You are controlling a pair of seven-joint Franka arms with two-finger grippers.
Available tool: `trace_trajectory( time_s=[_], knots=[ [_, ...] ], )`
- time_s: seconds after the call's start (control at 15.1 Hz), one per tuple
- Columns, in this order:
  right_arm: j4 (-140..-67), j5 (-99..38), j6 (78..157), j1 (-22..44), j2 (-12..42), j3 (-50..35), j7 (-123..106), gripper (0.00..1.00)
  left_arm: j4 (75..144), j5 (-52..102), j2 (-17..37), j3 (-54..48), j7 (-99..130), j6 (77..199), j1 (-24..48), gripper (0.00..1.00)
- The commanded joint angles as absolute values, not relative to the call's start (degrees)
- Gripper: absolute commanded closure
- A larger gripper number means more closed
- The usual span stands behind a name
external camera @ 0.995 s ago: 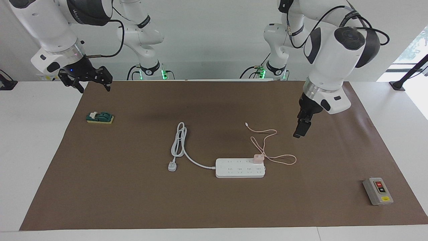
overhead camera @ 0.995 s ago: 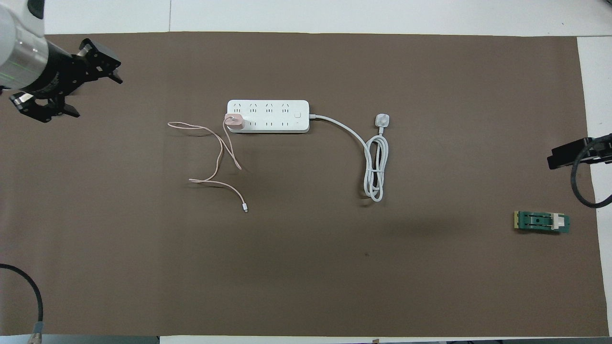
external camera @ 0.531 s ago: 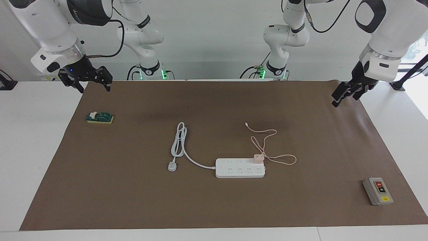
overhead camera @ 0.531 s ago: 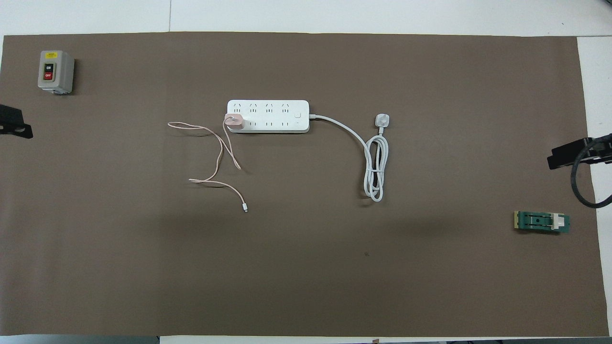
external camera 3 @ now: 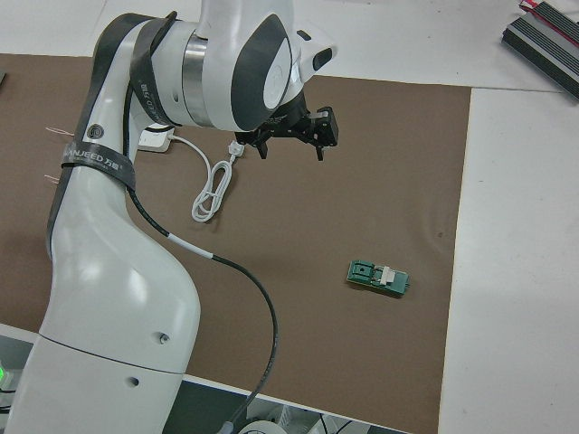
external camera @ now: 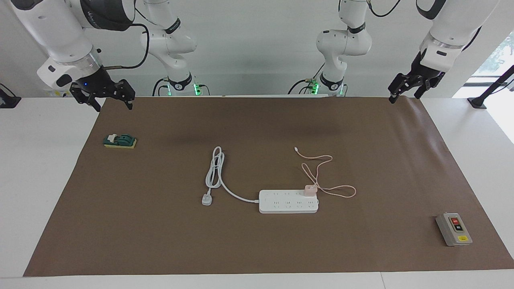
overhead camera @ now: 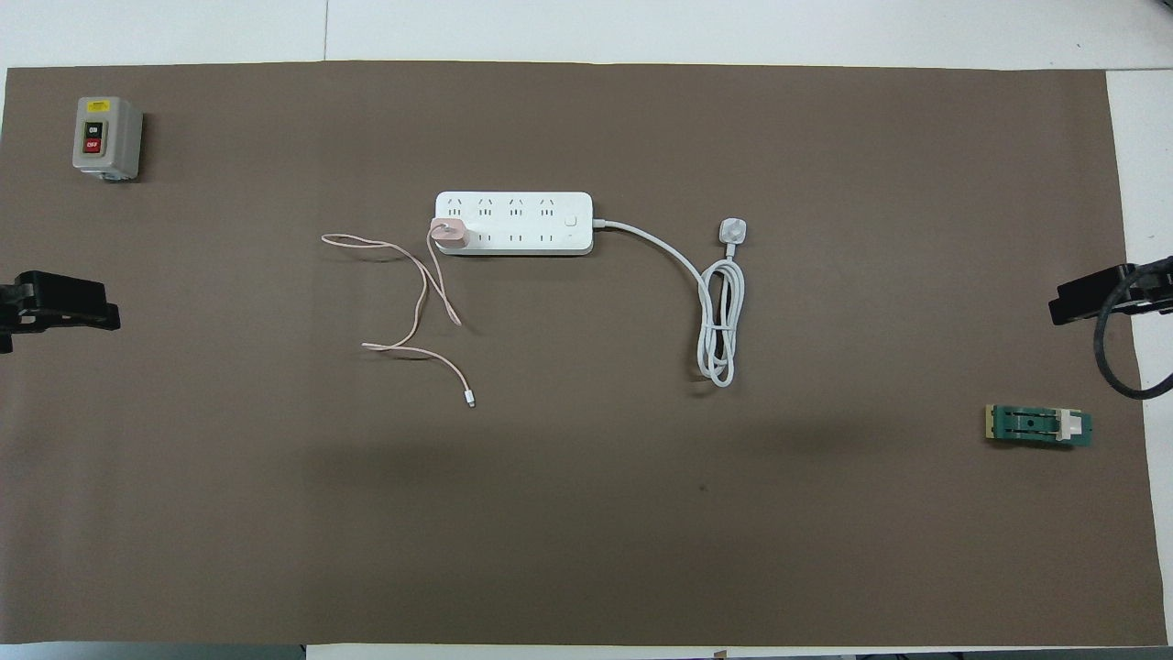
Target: Plug charger into power strip
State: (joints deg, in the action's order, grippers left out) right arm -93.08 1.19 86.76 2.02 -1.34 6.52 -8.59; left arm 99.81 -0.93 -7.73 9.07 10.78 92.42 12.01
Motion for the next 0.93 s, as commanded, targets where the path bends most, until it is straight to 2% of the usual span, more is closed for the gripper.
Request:
trace_trajectory(
  time_s=[0.0, 0.6, 0.73, 0.86],
  knots=[
    [-94.39, 1.93, 86.66, 2.20, -2.55, 6.50, -8.44, 0.00, 97.21, -1.85, -6.33, 9.49, 11.87, 92.63, 12.66, 0.00],
    [-94.39, 1.93, 86.66, 2.28, -2.55, 6.50, -8.44, 0.00, 93.61, -2.63, -5.71, 10.02, 11.34, 91.94, 12.13, 0.00],
    [-94.39, 1.93, 86.66, 2.20, -2.55, 6.50, -8.35, 0.00, 93.34, -3.60, -5.36, 8.10, 10.73, 91.58, 8.11, 0.00],
    [-94.39, 1.93, 86.66, 2.20, -2.55, 6.50, -8.44, 0.00, 93.34, -3.51, -4.57, 1.61, 10.11, 90.97, 3.10, 0.00]
  ],
)
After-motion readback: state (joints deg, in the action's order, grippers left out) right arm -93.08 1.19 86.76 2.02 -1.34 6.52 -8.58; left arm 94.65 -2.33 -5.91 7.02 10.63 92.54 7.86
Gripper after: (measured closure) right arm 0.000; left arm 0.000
